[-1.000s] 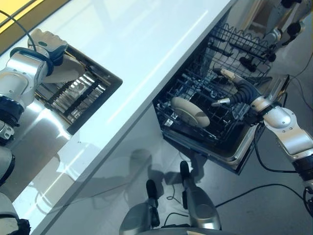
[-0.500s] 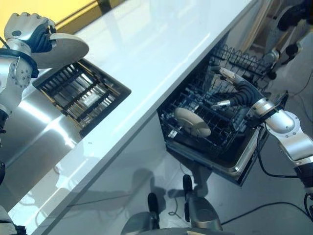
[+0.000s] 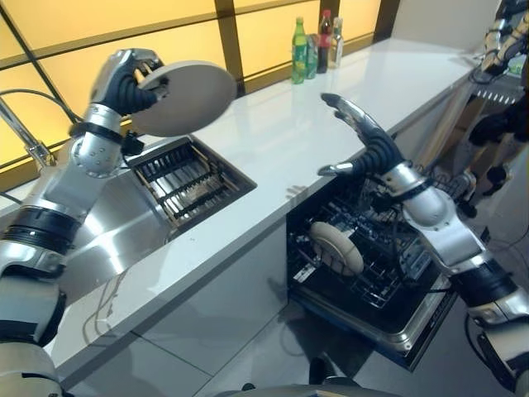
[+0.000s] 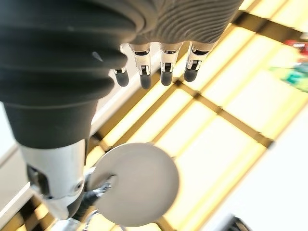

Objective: Pick up plates and place into dishwasher.

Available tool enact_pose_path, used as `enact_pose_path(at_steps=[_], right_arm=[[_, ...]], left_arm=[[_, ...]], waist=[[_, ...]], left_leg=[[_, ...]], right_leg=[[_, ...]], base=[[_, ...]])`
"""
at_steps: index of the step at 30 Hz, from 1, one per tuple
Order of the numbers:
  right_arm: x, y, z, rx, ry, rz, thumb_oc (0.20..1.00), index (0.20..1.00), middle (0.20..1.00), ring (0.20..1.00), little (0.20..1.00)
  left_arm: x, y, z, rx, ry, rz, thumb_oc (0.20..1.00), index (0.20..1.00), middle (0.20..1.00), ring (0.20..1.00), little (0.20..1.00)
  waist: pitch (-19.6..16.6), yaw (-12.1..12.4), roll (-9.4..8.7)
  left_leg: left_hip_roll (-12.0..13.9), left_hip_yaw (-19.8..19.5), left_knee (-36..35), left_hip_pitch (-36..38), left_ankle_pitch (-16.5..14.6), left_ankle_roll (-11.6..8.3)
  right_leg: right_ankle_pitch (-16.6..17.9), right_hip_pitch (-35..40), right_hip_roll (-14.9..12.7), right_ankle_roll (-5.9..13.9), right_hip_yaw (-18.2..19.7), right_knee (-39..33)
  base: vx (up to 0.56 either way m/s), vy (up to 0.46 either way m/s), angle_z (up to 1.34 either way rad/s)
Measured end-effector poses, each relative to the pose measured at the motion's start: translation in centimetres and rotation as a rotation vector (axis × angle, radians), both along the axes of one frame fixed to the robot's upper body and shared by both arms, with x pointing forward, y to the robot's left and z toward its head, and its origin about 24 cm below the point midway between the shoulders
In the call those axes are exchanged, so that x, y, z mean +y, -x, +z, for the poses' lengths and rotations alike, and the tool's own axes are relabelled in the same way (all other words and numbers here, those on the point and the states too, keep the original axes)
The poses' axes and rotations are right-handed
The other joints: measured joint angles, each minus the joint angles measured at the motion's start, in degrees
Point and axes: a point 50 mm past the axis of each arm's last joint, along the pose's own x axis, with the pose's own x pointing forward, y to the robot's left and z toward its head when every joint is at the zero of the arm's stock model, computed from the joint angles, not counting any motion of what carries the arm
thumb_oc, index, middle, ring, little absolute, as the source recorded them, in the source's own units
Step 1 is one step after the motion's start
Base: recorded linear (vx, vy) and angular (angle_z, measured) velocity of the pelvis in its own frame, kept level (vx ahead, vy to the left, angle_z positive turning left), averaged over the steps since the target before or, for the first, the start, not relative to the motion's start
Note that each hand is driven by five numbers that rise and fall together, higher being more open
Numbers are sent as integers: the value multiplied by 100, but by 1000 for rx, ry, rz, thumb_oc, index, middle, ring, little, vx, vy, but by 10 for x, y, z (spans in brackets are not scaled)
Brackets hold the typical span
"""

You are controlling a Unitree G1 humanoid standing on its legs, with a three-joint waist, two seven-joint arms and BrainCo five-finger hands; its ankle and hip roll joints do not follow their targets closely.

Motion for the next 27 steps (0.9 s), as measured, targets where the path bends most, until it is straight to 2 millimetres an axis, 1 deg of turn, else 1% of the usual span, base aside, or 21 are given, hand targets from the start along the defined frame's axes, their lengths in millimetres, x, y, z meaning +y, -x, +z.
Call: enact_pose_path(at_steps=[1, 3, 5, 8, 9, 13, 15, 18, 22, 23, 24, 25, 27], right_arm=[[1, -2, 1, -4, -12, -6, 1000, 1000, 1000, 1000, 1000], [0, -7, -1, 13, -12, -30, 1000, 1000, 1000, 1000, 1000], [3, -12, -8, 47, -10, -39, 1000, 1000, 1000, 1000, 1000], [9, -19, -15, 98, -6, -49, 1000, 1000, 1000, 1000, 1000], [10, -22, -17, 114, 1, -54, 1000, 1000, 1000, 1000, 1000], [8, -34, -26, 217, -45, -83, 1000, 1000, 1000, 1000, 1000], [6, -38, -31, 280, -73, -76, 1000, 1000, 1000, 1000, 1000], [9, -41, -40, 374, -111, -53, 1000, 1000, 1000, 1000, 1000], [7, -44, -47, 437, -152, -45, 1000, 1000, 1000, 1000, 1000], [7, -45, -48, 446, -161, -44, 928, 928, 928, 928, 928], [7, -45, -50, 460, -175, -37, 275, 275, 275, 275, 275], [8, -46, -51, 471, -189, -32, 200, 200, 200, 200, 200], [8, -46, -52, 490, -201, -9, 200, 200, 200, 200, 200]], left_arm=[[-6, 0, 0, 2, 16, -38, 200, 200, 200, 200, 200], [-23, 3, 0, -5, 34, -123, 200, 200, 200, 200, 200], [-36, 8, 3, -19, 44, -199, 200, 200, 200, 200, 200], [-57, 11, 0, -23, 60, -296, 200, 200, 200, 200, 200], [-64, 12, -2, -17, 58, -330, 200, 200, 200, 200, 200], [-87, 14, -15, 42, 37, -424, 200, 200, 200, 200, 200], [-92, 15, -17, 52, 39, -446, 200, 200, 200, 200, 200], [-95, 15, -19, 69, 31, -464, 200, 200, 200, 200, 200], [-100, 14, -23, 97, 42, -482, 200, 200, 200, 200, 200], [-101, 14, -24, 103, 46, -482, 200, 200, 200, 200, 200], [-102, 13, -26, 112, 48, -484, 200, 200, 200, 200, 200], [-102, 13, -26, 115, 49, -484, 200, 200, 200, 200, 200], [-102, 13, -27, 118, 52, -485, 200, 200, 200, 200, 200]], waist=[[-32, 92, -38], [-119, 119, -104], [-176, 128, -151], [-240, 177, -157], [-251, 245, -158], [-276, 262, -158], [-311, 265, -166], [-381, 262, -181], [-407, 262, -189], [-412, 265, -195], [-426, 271, -200], [-431, 270, -205], [-440, 274, -212]], left_leg=[[2, -14, 1, 5, 4, 2], [6, -43, 0, -1, 9, 9], [7, -90, 0, 0, 14, 15], [5, -122, 1, 20, 14, 15], [7, -122, 1, 25, 15, 14], [16, -138, 0, 104, 15, 13], [17, -150, -1, 108, 15, 14], [26, -161, -1, 108, 21, 5], [29, -212, -1, 106, 41, -5], [30, -229, -1, 102, 45, -6], [34, -235, -1, 101, 50, -11], [37, -237, -1, 102, 53, -15], [39, -241, -1, 101, 56, -16]], right_leg=[[0, 10, 1, 0, -15, 0], [-1, 37, 1, -1, -44, 0], [-11, 79, -2, -14, -101, 0], [-27, 124, -10, -19, -128, 0], [-27, 128, -8, -18, -130, 0], [-31, 213, 1, -23, -137, 0], [-32, 223, 1, -25, -142, 0], [-32, 223, 9, -25, -145, -1], [-31, 234, 12, -24, -174, -1], [-31, 235, 12, -24, -187, -1], [-31, 237, 15, -25, -193, -1], [-31, 239, 17, -25, -197, -1], [-31, 241, 18, -24, -202, -1]], base=[[-3, -48, 7], [-3, -47, 9], [2, -49, 15], [9, -35, 8], [20, -30, -1], [0, 0, 0], [16, -8, 1], [0, 0, 0], [14, -7, 3], [28, -9, 6], [28, -5, 4], [0, 0, 0], [0, 0, 0]])
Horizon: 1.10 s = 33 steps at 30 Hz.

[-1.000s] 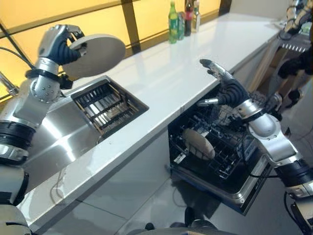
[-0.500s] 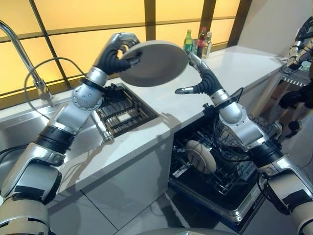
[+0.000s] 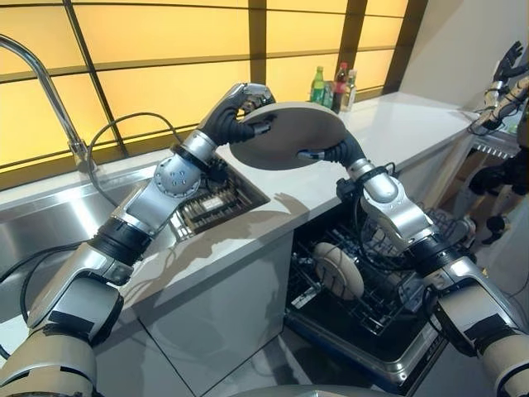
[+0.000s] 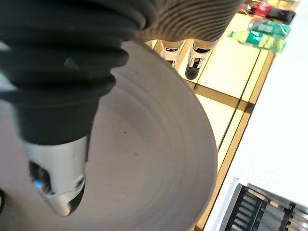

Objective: Pick up plates and place into dishwasher.

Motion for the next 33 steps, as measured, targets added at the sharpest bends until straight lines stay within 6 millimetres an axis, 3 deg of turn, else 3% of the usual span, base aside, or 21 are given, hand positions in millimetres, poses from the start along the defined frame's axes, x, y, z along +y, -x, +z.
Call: enact_pose_path(at_steps=[9, 10, 11, 16, 21, 24, 27, 32, 33], right_arm=[[2, 0, -5, 25, 32, 51, 200, 200, 200, 200, 200], [2, 0, -4, 18, 35, 52, 200, 200, 200, 200, 200], [2, 1, -4, 10, 39, 52, 200, 200, 200, 200, 200], [-1, 1, -1, -13, 59, 35, 200, 200, 200, 200, 200], [-28, 2, -3, -46, 173, -70, 200, 200, 200, 200, 200], [-63, 8, -14, -35, 225, -203, 200, 200, 200, 200, 200], [-105, 19, -22, -16, 332, -339, 200, 200, 200, 200, 200], [-162, 37, -15, -18, 597, -529, 200, 200, 200, 200, 200], [-173, 42, -16, -12, 642, -567, 200, 200, 200, 200, 200]], left_arm=[[5, 0, -6, 26, 5, 10, 200, 200, 200, 200, 200], [6, 0, -5, 25, 8, 12, 536, 536, 536, 536, 536], [6, 0, -5, 24, 11, 14, 1000, 1000, 1000, 1000, 1000], [7, 3, -10, 51, 21, -2, 1000, 1000, 1000, 1000, 1000], [8, 17, -32, 123, 31, -51, 1000, 1000, 1000, 1000, 1000], [18, 28, -45, 181, 95, -50, 1000, 1000, 1000, 1000, 1000], [40, 33, -64, 249, 131, 38, 1000, 1000, 1000, 1000, 1000], [66, 43, -89, 342, 134, 143, 1000, 1000, 1000, 1000, 1000], [70, 46, -93, 356, 130, 158, 1000, 1000, 1000, 1000, 1000]], waist=[[-113, -11, -30], [-113, -7, -30], [-113, -8, -30], [-113, -21, -29], [-111, -17, -34], [-102, -9, -48], [-49, -13, -57], [196, -13, -147], [226, -10, -170]], left_leg=[[1, -3, -1, 0, 1, 1], [2, -3, -1, 0, 1, 1], [3, -3, -1, -1, 1, 0], [2, 0, -2, -2, 3, -1], [-1, 14, -2, -14, 3, -1], [-5, 32, -3, -45, 3, -1], [0, 75, -3, -106, 3, -1], [2, 162, -4, -169, 2, 1], [3, 161, -4, -245, 2, 1]], right_leg=[[1, 0, 0, 1, -2, 0], [1, 0, 1, 1, -2, 0], [2, 0, 1, 2, -2, 0], [2, -4, 2, 3, 0, 0], [1, -42, 1, 2, 14, 1], [2, -107, 5, 3, 54, 0], [2, -149, 13, 4, 89, -1], [3, -265, 23, 16, 171, -3], [-26, -340, 22, 91, 173, -4]], base=[[0, 0, 0], [0, 0, 0], [0, 0, 0], [0, 0, 0], [8, -17, -1], [19, -45, -4], [22, -37, -6], [-18, -51, -12], [-21, -76, -12]])
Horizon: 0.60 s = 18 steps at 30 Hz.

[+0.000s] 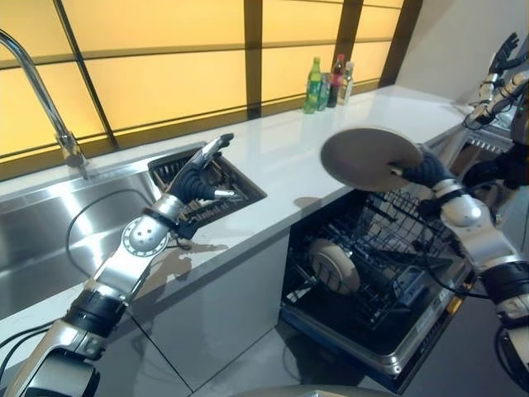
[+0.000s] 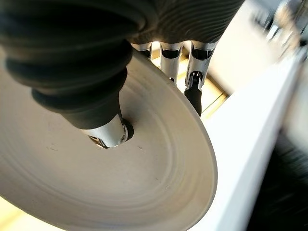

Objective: Pick up plates and place into dishwasher.

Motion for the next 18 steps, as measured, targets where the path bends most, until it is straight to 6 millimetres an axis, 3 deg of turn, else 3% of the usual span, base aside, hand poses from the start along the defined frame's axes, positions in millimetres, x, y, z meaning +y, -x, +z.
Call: enact_pose_path(at_steps=[3, 7, 14, 18], right_arm=[[-29, 12, -14, 50, 86, -144, 200, 200, 200, 200, 200], [-49, 27, -28, 109, 153, -254, 200, 200, 200, 200, 200], [-65, 25, -45, 198, 186, -391, 200, 200, 200, 200, 200], [-68, 17, -40, 183, 170, -450, 200, 200, 200, 200, 200]], left_arm=[[9, 7, -10, 46, -10, 35, 1000, 1000, 1000, 1000, 1000], [7, 18, -19, 98, 14, 5, 1000, 1000, 1000, 1000, 1000], [-11, 22, -19, 186, 218, -158, 1000, 1000, 1000, 1000, 1000], [-20, 25, -17, 205, 268, -230, 1000, 1000, 1000, 1000, 1000]], waist=[[160, -4, -22], [428, -4, -1], [915, 176, 26], [1161, 290, 189]], left_leg=[[74, 4, -1, -68, 19, 19], [80, -3, 1, -74, 15, 0], [31, -12, 3, -392, 58, 19], [28, -21, 6, -465, 63, 2]], right_leg=[[-65, -71, 53, 259, -29, 23], [-68, -92, 71, 254, -18, 1], [-70, -435, 38, 283, -24, 1], [-41, -503, 33, 277, -41, 2]], base=[[-14, -83, -7], [-77, -81, -2], [-148, -66, -7], [-107, -60, 7]])
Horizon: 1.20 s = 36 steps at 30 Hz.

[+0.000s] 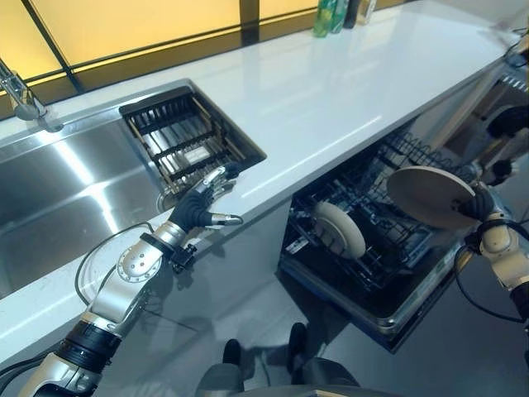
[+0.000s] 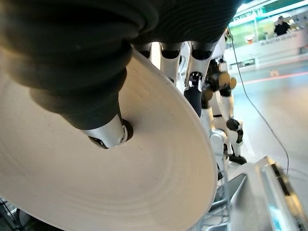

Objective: Pick up plates and place into dishwasher.

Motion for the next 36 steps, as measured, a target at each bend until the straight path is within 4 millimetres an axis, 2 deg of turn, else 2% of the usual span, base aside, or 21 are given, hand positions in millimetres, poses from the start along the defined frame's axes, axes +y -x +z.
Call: enact_pose_path(at_steps=[2, 6, 8, 11, 17, 30, 31, 32, 36], right_arm=[[-3, -6, 4, -19, -27, -57, 200, 200, 200, 200, 200], [-7, -22, 29, -96, -68, -122, 200, 200, 200, 200, 200], [-6, -28, 38, -111, -71, -129, 200, 200, 200, 200, 200], [1, -39, 48, -134, -109, -134, 200, 200, 200, 200, 200], [5, -45, 42, -71, -171, -148, 200, 200, 200, 200, 200], [0, -44, 35, 58, -289, -152, 200, 200, 200, 200, 200], [0, -44, 35, 56, -294, -152, 733, 733, 733, 733, 733], [0, -44, 35, 51, -307, -153, 1000, 1000, 1000, 1000, 1000], [4, -46, 33, -9, -443, -141, 1000, 1000, 1000, 1000, 1000]], left_arm=[[-2, -1, 4, -18, 8, -10, 1000, 1000, 1000, 1000, 1000], [-7, -9, 22, -81, 39, -26, 1000, 1000, 1000, 1000, 1000], [-8, -11, 31, -114, 53, -29, 1000, 1000, 1000, 1000, 1000], [-8, -15, 41, -144, 76, -27, 1000, 1000, 1000, 1000, 1000], [-10, -19, 59, -209, 86, -35, 1000, 1000, 1000, 1000, 1000], [-8, -22, 66, -229, 75, -21, 1000, 1000, 1000, 1000, 1000], [-8, -22, 66, -224, 82, -23, 1000, 1000, 1000, 1000, 1000], [-8, -22, 66, -219, 92, -24, 1000, 1000, 1000, 1000, 1000], [-8, -22, 65, -217, 91, -24, 1000, 1000, 1000, 1000, 1000]], waist=[[83, 31, 73], [351, 171, 317], [434, 206, 378], [562, 224, 468], [768, 322, 549], [816, 334, 600], [816, 330, 601], [816, 328, 601], [816, 304, 602]], left_leg=[[-34, -55, 1, -106, 5, -13], [-74, -131, 5, -233, 21, -31], [-95, -160, 11, -331, 31, -20], [-115, -212, 18, -399, 34, -14], [-151, -291, 33, -531, 58, 17], [-189, -289, 35, -594, 71, 34], [-186, -289, 35, -592, 71, 33], [-184, -287, 35, -589, 72, 32], [-182, -284, 35, -575, 75, 28]], right_leg=[[136, -60, -38, -39, -60, 0], [167, -190, -55, -63, -116, 2], [228, -271, -71, -138, -197, 31], [230, -316, -84, -147, -246, 30], [228, -402, -147, -146, -329, 31], [230, -458, -167, -148, -360, 32], [230, -458, -167, -148, -360, 32], [230, -456, -167, -148, -360, 32], [233, -444, -164, -152, -359, 33]], base=[[-114, -51, 17], [-97, -34, 10], [-79, -20, 11], [-47, -8, 9], [-54, 16, 9], [-9, 4, 1], [0, 0, 0], [0, 0, 0], [14, 34, 0]])
